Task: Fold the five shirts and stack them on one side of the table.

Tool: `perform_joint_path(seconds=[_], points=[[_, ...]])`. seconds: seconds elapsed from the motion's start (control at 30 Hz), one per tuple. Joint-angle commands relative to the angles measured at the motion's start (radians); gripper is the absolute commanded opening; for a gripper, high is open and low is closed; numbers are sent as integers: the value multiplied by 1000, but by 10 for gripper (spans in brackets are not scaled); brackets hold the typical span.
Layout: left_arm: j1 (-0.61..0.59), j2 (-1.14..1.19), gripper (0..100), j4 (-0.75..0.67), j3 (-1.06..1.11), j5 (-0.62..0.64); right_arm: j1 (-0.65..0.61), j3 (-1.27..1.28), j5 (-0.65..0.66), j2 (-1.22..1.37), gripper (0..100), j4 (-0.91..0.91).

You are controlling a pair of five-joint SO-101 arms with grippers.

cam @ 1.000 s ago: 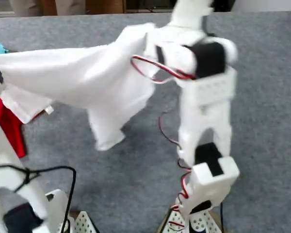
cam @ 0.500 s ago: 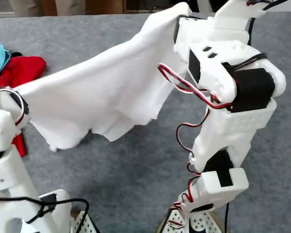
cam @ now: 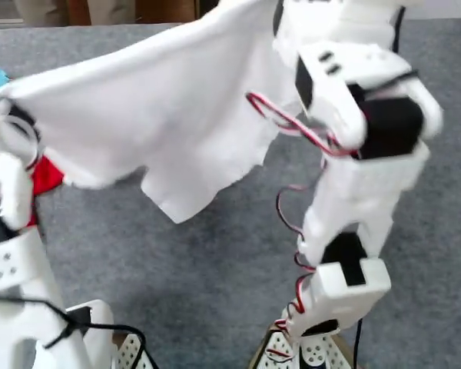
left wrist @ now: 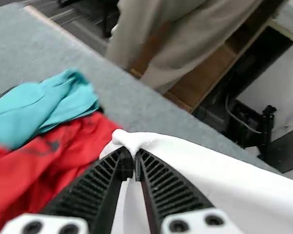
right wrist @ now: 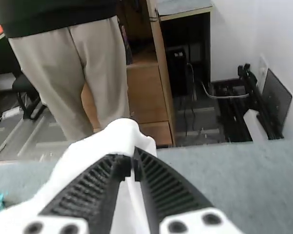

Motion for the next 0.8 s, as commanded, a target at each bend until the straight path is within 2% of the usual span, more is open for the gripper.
perform_joint_path(seconds=[0.0,0.1,0.17,0.3,0.4,0.47,0.63,0.77], points=[[29,33,20,-249,25,-14,25,1,11,44,5,-161],[43,85,20,-423,17,-15,47,1,12,70,5,-316],[49,125,20,-489,-21,-34,56,8,54,74,5,-431],[64,202,20,-497,-123,-77,56,2,157,74,5,-569],[63,226,20,-496,-141,-77,53,1,196,67,5,-588],[63,226,20,-462,-133,-77,56,1,204,67,5,-555],[63,216,20,-249,-124,-72,56,1,203,67,5,-411],[64,214,20,-161,-124,-71,58,1,207,68,5,-399]])
